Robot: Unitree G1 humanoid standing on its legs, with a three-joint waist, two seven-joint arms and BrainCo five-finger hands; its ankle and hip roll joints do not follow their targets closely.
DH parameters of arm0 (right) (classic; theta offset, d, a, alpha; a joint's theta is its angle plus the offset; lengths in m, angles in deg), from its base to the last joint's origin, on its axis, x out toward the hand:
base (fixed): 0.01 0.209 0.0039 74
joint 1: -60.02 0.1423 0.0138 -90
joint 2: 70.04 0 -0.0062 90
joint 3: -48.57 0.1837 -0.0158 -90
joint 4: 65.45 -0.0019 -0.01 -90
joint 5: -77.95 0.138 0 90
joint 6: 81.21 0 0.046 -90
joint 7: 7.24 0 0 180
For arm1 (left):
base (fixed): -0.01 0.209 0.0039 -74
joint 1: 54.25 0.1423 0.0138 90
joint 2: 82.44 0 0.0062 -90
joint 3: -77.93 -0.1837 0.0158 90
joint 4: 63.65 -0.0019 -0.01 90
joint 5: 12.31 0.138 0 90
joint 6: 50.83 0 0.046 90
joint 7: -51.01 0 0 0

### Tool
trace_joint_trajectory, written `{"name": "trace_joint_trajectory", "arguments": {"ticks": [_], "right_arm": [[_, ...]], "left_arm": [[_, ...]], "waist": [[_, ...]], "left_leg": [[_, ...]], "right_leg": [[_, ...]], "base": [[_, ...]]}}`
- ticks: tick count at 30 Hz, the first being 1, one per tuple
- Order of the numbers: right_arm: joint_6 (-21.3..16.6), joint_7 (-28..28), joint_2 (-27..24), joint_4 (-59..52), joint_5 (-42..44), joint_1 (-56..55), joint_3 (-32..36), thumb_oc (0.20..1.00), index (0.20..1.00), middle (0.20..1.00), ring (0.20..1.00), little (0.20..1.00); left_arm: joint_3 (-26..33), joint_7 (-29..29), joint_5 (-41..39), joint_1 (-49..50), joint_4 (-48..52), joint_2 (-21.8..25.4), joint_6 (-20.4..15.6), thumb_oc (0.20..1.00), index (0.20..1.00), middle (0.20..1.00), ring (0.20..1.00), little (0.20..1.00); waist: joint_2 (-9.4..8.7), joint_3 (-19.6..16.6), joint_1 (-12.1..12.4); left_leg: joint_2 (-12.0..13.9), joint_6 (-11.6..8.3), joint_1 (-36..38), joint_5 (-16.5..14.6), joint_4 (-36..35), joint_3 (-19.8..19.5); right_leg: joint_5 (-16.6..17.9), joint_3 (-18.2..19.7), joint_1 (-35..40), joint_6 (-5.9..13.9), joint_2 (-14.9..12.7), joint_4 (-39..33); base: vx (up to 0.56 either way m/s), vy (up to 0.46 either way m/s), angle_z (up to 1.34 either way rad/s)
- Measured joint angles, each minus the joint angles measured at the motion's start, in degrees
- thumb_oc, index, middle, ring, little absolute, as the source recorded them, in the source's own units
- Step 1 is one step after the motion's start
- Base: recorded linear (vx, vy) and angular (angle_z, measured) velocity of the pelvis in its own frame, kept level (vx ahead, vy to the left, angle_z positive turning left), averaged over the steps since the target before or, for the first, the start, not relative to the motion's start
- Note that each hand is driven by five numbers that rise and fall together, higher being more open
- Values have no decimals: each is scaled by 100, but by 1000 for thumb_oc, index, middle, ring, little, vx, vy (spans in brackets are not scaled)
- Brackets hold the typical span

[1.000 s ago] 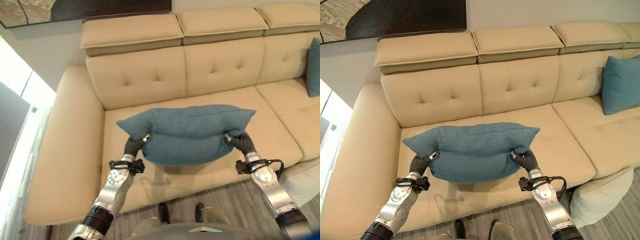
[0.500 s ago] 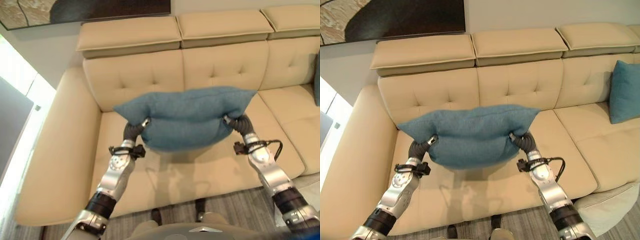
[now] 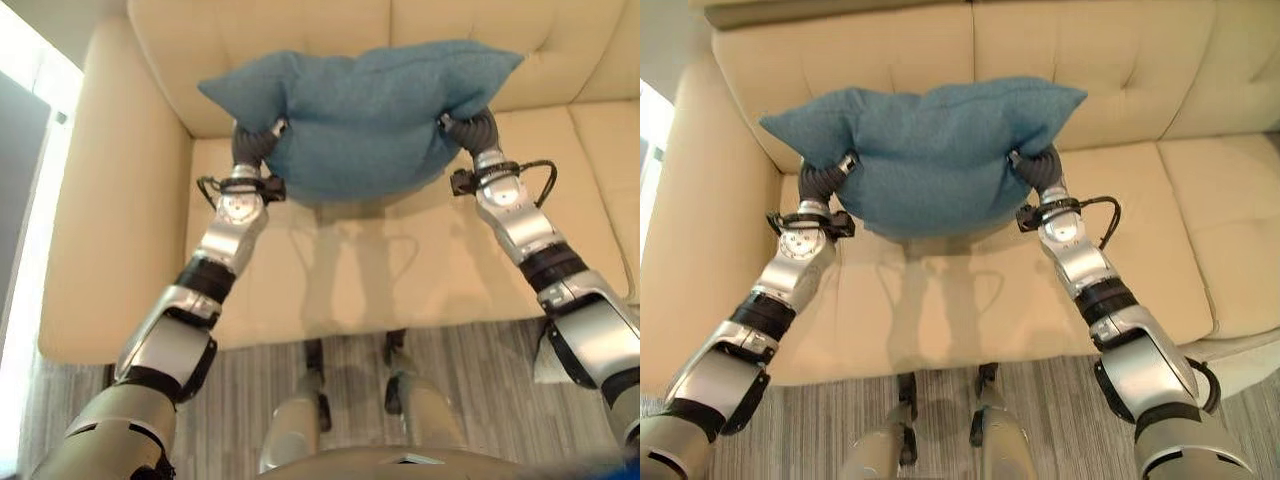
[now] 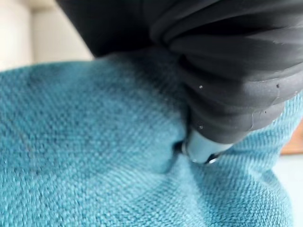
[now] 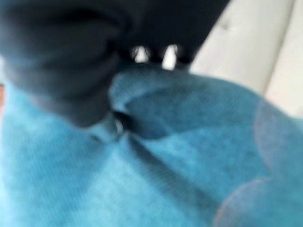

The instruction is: Pick up all the scattered cushions and arrange them neatly on the sofa.

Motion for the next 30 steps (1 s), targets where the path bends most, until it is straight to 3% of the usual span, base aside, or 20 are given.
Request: {"name": "trace_joint_trajectory", "arguments": {"ticks": [7, 15, 16, 17, 18, 22, 26, 30], "right_arm": [[-68, 126, -23, 44, 0, 289, 24, 200, 200, 200, 200, 200], [-219, 152, -68, 940, -11, 1175, -173, 200, 200, 200, 200, 200], [-227, 150, -68, 1173, -13, 1407, -306, 272, 272, 272, 272, 272], [-222, 161, -78, 1526, -13, 1760, -483, 501, 501, 501, 501, 501], [-220, 163, -105, 1693, -14, 1946, -532, 1000, 1000, 1000, 1000, 1000], [-139, 325, -265, 2440, -260, 2798, -1041, 1000, 1000, 1000, 1000, 1000], [116, 936, -220, 2634, -1052, 3111, -1020, 1000, 1000, 1000, 1000, 1000], [339, 1223, -141, 2884, -1149, 3382, -1171, 1000, 1000, 1000, 1000, 1000]], "left_arm": [[-198, 14, -109, -549, -263, 139, -158, 200, 200, 200, 200, 200], [-349, 10, -108, -1247, -772, 112, -286, 200, 200, 200, 200, 200], [-443, 12, -109, -1461, -994, 122, -285, 746, 746, 746, 746, 746], [-544, 15, -120, -1751, -1251, 98, -286, 1000, 1000, 1000, 1000, 1000], [-551, 17, -138, -1916, -1342, 82, -286, 1000, 1000, 1000, 1000, 1000], [-770, 94, -149, -2697, -1817, 75, -280, 1000, 1000, 1000, 1000, 1000], [-983, 526, 82, -3282, -2247, 32, -144, 1000, 1000, 1000, 1000, 1000], [-713, 1008, 189, -3395, -2384, -366, -97, 1000, 1000, 1000, 1000, 1000]], "waist": [[3, 23, -31], [6, 16, -19], [6, 16, -15], [30, -5, -22], [38, -10, -23], [41, -11, 39], [49, -9, 112], [49, -9, 127]], "left_leg": [[-8, -12, -427, 35, -15, -92], [-7, -44, -808, 95, -13, -147], [-3, -52, -838, 101, -13, -151], [-1, -61, -943, 108, 13, -186], [-2, -70, -1012, 135, 12, -212], [10, -93, -1406, 228, 31, -273], [14, -95, -1504, 236, 32, -258], [3, -95, -1506, 236, 33, -267]], "right_leg": [[4, -63, -394, -6, -15, 0], [21, -99, -742, -33, -19, 0], [23, -104, -772, -36, -14, 0], [24, -135, -846, -37, -15, 0], [31, -160, -910, -47, -17, 0], [103, -226, -1266, -140, -11, 2], [126, -224, -1375, -169, -10, 4], [126, -224, -1375, -169, -20, 3]], "base": [[-14, -5, 5], [5, -16, 3], [3, -43, 5], [1, -36, 8], [-1, -52, 10], [5, -24, 7], [6, -5, -2], [31, -11, 1]]}}
